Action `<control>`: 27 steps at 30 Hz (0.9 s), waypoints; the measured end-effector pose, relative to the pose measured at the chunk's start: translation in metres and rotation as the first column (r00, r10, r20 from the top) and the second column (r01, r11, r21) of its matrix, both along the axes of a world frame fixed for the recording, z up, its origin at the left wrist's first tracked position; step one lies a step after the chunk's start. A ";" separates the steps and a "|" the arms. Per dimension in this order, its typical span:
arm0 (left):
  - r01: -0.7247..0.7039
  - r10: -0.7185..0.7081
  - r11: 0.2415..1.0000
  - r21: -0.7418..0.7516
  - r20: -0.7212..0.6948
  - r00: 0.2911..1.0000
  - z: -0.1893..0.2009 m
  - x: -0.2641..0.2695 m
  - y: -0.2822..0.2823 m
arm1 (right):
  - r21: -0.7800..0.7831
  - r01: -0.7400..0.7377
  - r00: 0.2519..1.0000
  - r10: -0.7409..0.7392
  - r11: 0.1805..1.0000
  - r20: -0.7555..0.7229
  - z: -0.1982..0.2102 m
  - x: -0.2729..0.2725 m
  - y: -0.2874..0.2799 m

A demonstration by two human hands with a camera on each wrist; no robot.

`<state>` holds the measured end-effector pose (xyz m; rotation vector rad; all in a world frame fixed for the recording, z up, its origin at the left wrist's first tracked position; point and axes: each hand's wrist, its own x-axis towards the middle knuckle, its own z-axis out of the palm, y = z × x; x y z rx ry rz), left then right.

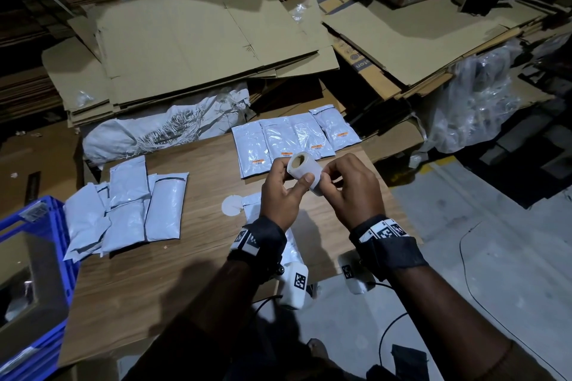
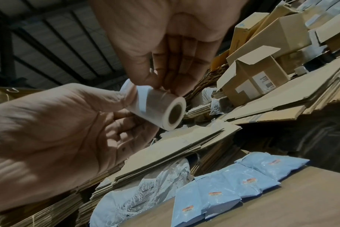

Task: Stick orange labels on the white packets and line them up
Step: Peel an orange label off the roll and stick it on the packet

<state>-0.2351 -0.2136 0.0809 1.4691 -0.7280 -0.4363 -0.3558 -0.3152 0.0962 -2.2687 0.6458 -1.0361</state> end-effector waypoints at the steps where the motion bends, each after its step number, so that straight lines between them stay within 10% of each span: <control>1: 0.001 -0.001 1.000 0.001 0.002 1.000 0.000 0.000 0.000 | -0.007 0.005 1.000 -0.006 1.000 -0.022 0.001 0.001 -0.001; 16: 0.092 -0.097 0.995 -0.044 -0.144 0.985 0.001 -0.002 0.004 | 0.309 -0.160 0.986 0.138 0.937 0.093 0.008 -0.013 0.001; 27: 0.155 -0.162 0.986 -0.063 -0.143 0.976 0.019 -0.001 0.005 | -0.020 -0.140 0.990 0.140 0.990 0.006 0.014 -0.021 -0.008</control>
